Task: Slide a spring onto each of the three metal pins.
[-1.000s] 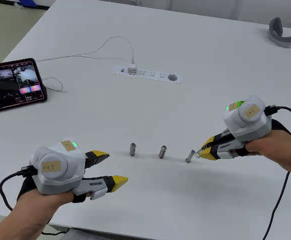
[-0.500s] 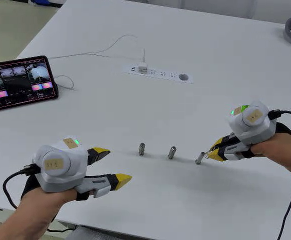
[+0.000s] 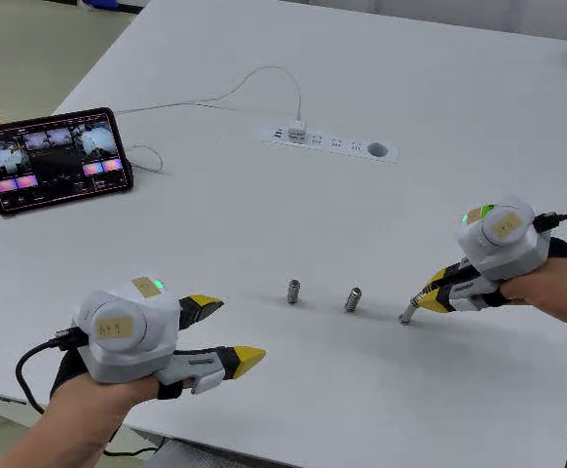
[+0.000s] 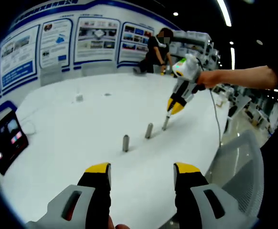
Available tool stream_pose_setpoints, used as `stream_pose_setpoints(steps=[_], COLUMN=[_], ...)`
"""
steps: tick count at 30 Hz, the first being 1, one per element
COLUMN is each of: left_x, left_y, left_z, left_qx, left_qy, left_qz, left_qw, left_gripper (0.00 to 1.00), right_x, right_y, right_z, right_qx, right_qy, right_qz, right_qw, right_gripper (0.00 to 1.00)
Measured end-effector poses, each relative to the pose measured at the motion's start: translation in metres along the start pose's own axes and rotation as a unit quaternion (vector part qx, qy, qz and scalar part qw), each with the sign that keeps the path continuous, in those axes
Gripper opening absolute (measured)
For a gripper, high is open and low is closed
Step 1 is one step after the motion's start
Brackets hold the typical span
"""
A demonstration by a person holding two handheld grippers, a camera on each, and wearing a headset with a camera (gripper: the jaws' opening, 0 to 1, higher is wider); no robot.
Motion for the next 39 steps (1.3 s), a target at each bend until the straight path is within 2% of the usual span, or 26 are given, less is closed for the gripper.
stream_pose_setpoints(steps=[18,26,39], left_x=[0.0,-0.002,0.0], left_y=[-0.004,-0.006,-0.006], left_z=[-0.003,-0.007,-0.009], left_qx=[0.006,0.012,0.016], left_qy=[0.001,0.0,0.0], left_qz=[-0.006,-0.009,-0.011], left_qw=[1.0,0.9999,0.9998], left_gripper=[0.57,0.57,0.58], right_x=[0.0,-0.004,-0.012], right_y=[-0.004,-0.007,-0.007], right_z=[0.015,0.025,0.041], right_qx=[0.012,0.016,0.02], right_qy=[-0.013,-0.025,-0.034], right_qz=[-0.028,-0.049,-0.057], right_qw=[0.9995,0.9984,0.9976], right_gripper=[0.13,0.13,0.13])
Point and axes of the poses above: the centre of the closed fingertips' face, and the gripper's own axes: z roughly forward along the fingers, y roughly to its right, x roughly out of its top, the point moved 5 cm from there along -z, roughly backward along the fingers, and after that the axes turned 12 degrees about -x, right-handed, at the moved point
